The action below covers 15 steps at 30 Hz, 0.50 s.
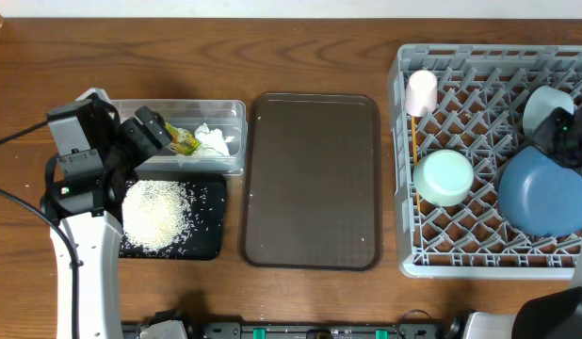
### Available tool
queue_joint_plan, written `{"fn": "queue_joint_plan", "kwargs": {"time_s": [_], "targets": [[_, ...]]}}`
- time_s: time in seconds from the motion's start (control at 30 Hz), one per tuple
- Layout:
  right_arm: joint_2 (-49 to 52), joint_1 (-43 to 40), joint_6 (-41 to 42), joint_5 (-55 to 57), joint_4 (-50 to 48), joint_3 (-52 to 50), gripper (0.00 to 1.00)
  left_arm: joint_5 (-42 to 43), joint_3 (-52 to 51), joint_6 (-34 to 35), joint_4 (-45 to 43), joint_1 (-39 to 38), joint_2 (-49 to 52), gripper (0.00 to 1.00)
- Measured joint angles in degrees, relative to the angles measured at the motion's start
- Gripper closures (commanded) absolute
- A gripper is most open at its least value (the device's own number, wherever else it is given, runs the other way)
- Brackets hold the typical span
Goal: Sort waste into correct bins and load items into the dishwasher rack
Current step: 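Lower the blue plate into the rack's right side with right gripper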
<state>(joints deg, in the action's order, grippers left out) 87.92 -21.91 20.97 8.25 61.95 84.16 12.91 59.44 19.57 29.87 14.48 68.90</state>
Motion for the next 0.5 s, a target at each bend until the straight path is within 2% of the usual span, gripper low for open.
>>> {"fn": "queue_joint_plan", "kwargs": {"time_s": [0.27, 0.5], "targets": [[0.0, -2.7, 1.6, 2.3, -7.9, -7.1, 0.99, 0.0, 0.0, 0.0, 0.0, 0.0, 0.0, 0.05], [0.3, -2.8, 1.7, 1.5, -21.5, -16.3, 0.99, 0.0, 0.0, 0.0, 0.0, 0.0, 0.0, 0.05]]}}
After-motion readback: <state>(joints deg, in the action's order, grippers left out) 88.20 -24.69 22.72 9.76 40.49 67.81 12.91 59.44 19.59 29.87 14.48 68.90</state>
